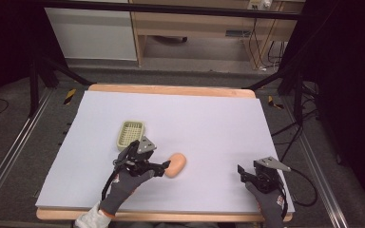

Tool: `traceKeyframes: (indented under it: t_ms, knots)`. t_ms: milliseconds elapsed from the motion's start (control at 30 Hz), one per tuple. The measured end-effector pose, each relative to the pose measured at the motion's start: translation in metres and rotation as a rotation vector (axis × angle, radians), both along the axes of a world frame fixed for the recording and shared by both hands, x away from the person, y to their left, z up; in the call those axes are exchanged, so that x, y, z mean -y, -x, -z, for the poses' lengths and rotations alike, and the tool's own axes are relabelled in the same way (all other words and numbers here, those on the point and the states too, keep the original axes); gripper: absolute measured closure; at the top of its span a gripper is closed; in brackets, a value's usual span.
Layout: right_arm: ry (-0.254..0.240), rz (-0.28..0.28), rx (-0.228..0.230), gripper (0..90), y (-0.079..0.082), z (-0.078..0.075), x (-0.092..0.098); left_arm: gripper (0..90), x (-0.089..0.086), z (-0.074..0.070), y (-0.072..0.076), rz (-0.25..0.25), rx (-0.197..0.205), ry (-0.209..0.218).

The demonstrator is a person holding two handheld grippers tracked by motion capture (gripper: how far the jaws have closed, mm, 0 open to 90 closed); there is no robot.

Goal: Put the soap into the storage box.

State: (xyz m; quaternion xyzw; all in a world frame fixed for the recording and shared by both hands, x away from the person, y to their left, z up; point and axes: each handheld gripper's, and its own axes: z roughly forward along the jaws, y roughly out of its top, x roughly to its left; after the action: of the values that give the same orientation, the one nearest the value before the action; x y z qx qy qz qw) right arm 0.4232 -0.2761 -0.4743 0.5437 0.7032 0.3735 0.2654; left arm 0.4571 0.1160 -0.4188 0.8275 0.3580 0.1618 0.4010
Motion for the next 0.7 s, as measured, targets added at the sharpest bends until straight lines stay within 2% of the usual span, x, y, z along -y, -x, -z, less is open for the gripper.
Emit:
traceKeyframes:
  t_ms: [700]
  knots:
    - [-0.002, -0.002, -0.002, 32.4, 0.000, -0.001, 0.000, 18.6, 0.022, 0.011, -0.007, 0.024, -0.033, -0.029]
